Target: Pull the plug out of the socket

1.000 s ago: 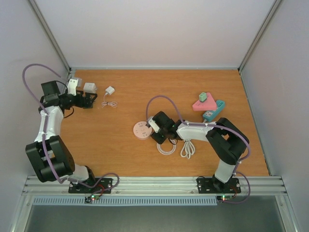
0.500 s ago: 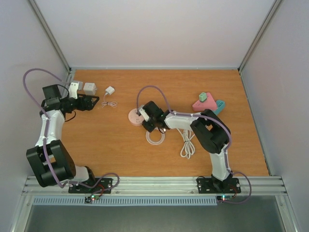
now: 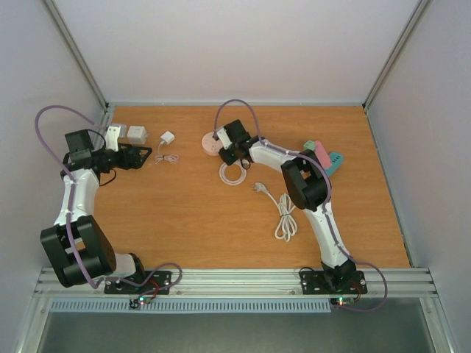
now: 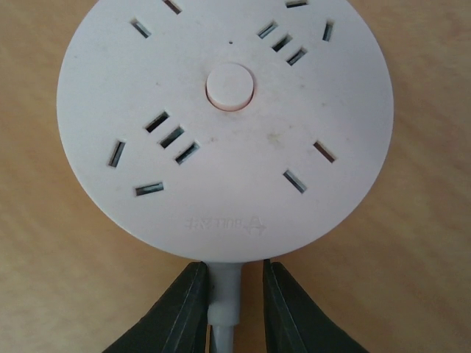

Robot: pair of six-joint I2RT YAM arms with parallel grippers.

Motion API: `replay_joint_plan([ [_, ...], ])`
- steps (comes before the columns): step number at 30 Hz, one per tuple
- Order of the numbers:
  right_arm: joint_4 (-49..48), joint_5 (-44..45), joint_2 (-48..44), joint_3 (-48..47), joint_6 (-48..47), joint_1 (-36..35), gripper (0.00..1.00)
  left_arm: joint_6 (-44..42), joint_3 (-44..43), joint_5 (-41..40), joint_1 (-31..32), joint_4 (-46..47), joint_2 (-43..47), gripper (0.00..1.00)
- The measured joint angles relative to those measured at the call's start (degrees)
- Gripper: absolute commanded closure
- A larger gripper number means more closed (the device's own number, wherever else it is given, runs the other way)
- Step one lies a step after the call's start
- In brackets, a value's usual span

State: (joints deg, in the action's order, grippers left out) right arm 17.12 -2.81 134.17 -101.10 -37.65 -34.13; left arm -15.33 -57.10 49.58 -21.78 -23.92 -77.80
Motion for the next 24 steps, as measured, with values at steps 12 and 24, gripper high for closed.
replay_joint_plan([
  [12,3.06,-4.35,1.66,-2.95,-9.99,11.15,0.79,0.09,0.09,0.13,0.00,0.02,0.13,0.00],
  [24,6.03,-6.16,7.17,-12.57,-20.37,20.79,0.75,0.09,0.13,0.09,0.00,-0.02,0.13,0.00],
])
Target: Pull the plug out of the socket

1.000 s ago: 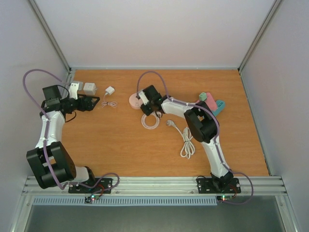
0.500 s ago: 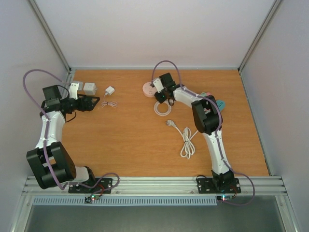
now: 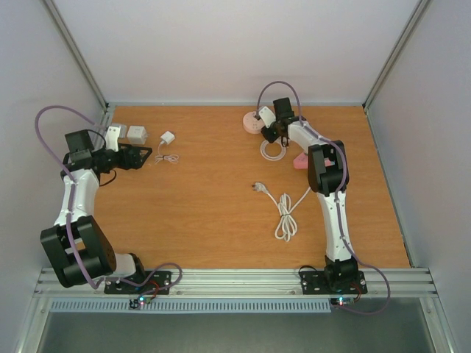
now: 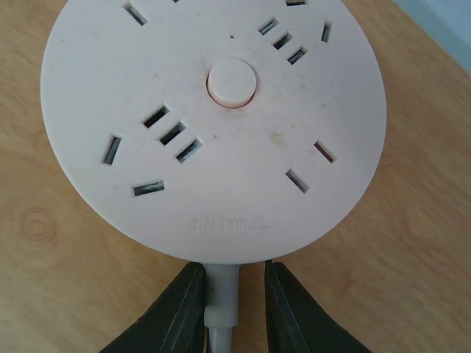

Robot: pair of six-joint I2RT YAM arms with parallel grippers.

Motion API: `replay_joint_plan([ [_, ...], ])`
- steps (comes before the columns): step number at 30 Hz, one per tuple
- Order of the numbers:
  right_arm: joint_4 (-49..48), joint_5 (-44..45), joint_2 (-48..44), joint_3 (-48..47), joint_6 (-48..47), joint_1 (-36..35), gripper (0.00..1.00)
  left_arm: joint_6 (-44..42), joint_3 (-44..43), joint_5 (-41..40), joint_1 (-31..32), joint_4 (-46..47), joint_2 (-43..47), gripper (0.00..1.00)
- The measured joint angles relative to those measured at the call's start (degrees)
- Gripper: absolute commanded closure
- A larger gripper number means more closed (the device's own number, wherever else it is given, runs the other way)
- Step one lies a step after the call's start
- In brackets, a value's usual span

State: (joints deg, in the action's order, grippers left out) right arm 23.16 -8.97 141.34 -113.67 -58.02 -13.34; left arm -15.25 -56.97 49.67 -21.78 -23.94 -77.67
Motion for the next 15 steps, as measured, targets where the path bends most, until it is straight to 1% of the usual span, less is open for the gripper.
replay_joint_plan([
  [6,-0.87,0.22,1.11,-1.73,-1.20,0.66,0.58,-0.17,0.00,-0.17,0.00,-0.20,0.00,0.00],
  [8,-1.05,0.39,1.09,-1.79,-0.87,0.81,0.51,-0.22,0.00,-0.20,0.00,-0.24,0.00,0.00],
  [10,-1.14,0.42,1.03,-1.84,-0.02,0.90,0.42,-0.24,0.00,-0.22,0.00,-0.24,0.00,0.00],
  [15,1.66,-0.50,-0.81,-1.84,3.15,0.94,0.29,-0.44,-0.04,-0.61,0.00,-0.26,0.00,0.00],
])
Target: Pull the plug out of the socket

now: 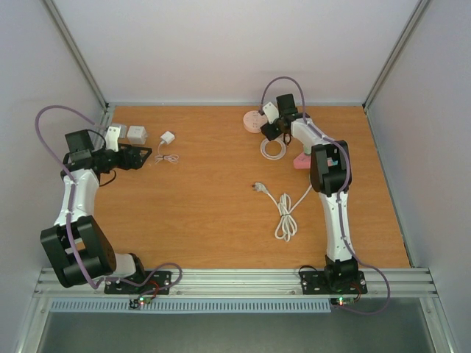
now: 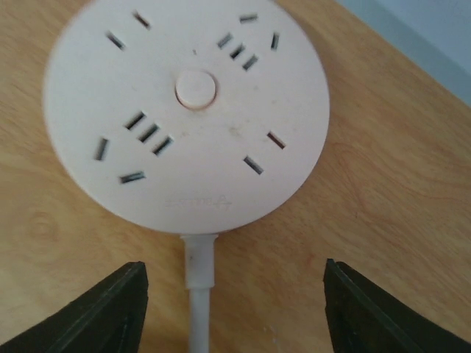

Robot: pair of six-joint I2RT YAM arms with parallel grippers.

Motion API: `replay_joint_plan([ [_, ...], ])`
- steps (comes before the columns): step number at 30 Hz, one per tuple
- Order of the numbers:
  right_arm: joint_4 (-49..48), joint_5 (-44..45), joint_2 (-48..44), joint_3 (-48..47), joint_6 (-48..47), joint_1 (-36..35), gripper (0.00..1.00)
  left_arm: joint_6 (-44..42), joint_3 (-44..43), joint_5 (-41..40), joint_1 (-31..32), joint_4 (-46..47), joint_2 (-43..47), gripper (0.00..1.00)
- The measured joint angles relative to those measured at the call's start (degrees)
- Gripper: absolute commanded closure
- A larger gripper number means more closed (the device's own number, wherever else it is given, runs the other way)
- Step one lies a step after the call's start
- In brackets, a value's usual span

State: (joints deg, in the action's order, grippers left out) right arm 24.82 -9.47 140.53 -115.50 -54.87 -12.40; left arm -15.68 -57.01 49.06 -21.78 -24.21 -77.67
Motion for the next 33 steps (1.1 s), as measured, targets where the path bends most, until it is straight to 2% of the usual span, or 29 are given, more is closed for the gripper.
replay_joint_plan([
  [3,2.16,-1.27,-2.89,0.35,2.82,0.04,0.27,0.00,-0.17,-0.02,0.00,0.00,0.00,0.00],
  [8,3.52,-4.17,-14.36,7.21,9.16,0.26,0.25,0.00,-0.24,-0.04,0.00,0.02,0.17,0.00],
  [15,2.97,-7.08,-35.52,26.93,18.14,1.40,0.26,0.02,-0.24,-0.02,0.00,0.31,1.29,0.00],
  [20,2.75,-6.58,-45.72,41.72,21.24,2.14,0.26,0.39,-0.24,0.07,0.00,0.98,1.57,0.00],
  [25,4.48,-6.01,-51.80,52.30,22.18,6.03,0.31,0.55,-0.07,0.24,0.00,1.40,1.62,0.00],
  [33,4.33,-4.74,-54.16,59.67,26.58,16.55,0.36,1.27,0.46,0.46,0.00,1.92,2.10,0.00],
])
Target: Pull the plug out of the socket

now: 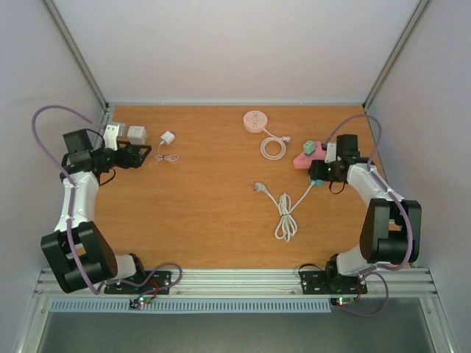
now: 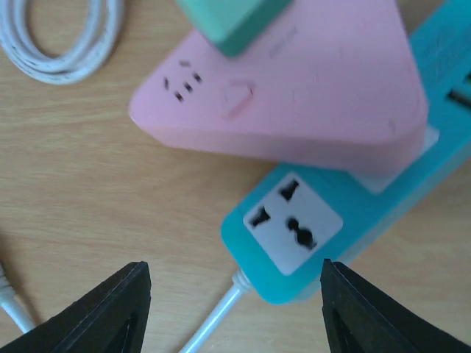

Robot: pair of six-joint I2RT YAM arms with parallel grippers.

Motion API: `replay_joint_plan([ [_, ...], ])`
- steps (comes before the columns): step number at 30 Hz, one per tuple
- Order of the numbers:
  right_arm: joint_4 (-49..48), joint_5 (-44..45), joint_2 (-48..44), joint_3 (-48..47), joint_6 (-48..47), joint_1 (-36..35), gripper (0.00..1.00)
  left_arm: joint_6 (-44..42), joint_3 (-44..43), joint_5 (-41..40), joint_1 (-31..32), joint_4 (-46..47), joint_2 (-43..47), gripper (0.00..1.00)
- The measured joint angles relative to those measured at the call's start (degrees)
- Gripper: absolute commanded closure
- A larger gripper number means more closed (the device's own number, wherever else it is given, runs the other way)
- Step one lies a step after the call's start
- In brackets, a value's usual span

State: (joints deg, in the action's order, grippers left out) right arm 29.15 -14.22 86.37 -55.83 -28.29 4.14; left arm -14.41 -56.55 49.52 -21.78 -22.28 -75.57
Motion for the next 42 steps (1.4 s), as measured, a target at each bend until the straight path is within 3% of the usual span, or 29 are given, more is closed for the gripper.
replay_joint_plan([
  [9,-5.46,5.29,-1.42,6.99,8.37,0.04,0.24,0.57,0.50,0.02,0.00,0.63,0.85,0.00],
  [20,-10.64,6.51,3.89,6.97,14.43,0.04,0.22,0.76,0.90,0.04,0.00,0.96,0.98,0.00],
  [33,-17.42,8.39,7.48,6.93,14.32,0.44,0.41,0.74,1.31,0.04,0.00,1.14,1.07,0.00],
  [42,-18.64,4.59,7.63,6.97,9.88,3.02,0.57,0.72,1.31,0.07,0.00,1.14,1.18,0.00],
])
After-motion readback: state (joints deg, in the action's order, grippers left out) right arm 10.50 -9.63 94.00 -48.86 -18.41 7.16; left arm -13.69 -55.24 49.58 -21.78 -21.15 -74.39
